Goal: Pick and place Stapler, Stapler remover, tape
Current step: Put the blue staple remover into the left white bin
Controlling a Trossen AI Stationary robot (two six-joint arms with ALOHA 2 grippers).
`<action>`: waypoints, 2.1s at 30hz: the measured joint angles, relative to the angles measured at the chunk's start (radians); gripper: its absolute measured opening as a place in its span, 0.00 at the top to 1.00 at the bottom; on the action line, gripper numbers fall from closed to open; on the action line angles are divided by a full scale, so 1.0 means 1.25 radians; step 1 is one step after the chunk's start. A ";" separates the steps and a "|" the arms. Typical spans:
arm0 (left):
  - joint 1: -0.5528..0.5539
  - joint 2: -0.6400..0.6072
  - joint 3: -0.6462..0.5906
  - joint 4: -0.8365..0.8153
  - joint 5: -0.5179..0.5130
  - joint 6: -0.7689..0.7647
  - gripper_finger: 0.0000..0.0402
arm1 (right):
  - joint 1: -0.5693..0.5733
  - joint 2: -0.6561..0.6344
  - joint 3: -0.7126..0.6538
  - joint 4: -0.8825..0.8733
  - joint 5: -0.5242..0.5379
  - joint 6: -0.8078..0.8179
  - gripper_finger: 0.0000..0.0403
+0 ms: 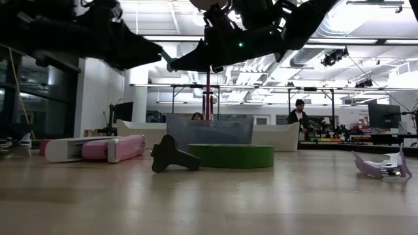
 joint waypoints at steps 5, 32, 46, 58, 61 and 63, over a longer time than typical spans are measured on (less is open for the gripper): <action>0.000 0.043 0.042 0.000 0.000 0.019 0.36 | 0.000 0.000 0.000 -0.006 -0.010 -0.003 0.82; 0.000 0.047 0.054 -0.042 -0.018 0.000 0.74 | 0.000 0.000 0.000 -0.003 -0.021 -0.009 0.82; -0.001 0.047 0.054 -0.045 -0.037 0.026 0.77 | 0.000 0.000 -0.001 -0.010 -0.016 -0.012 0.80; -0.001 0.047 0.053 -0.036 -0.186 0.056 0.78 | 0.002 -0.006 0.000 -0.102 0.114 0.042 0.48; 0.000 0.047 0.053 -0.037 -0.288 0.059 0.78 | 0.002 -0.012 0.000 -0.149 0.154 0.072 0.48; 0.007 0.047 0.053 -0.037 -0.351 0.070 0.78 | 0.002 -0.012 0.000 -0.173 0.177 0.088 0.48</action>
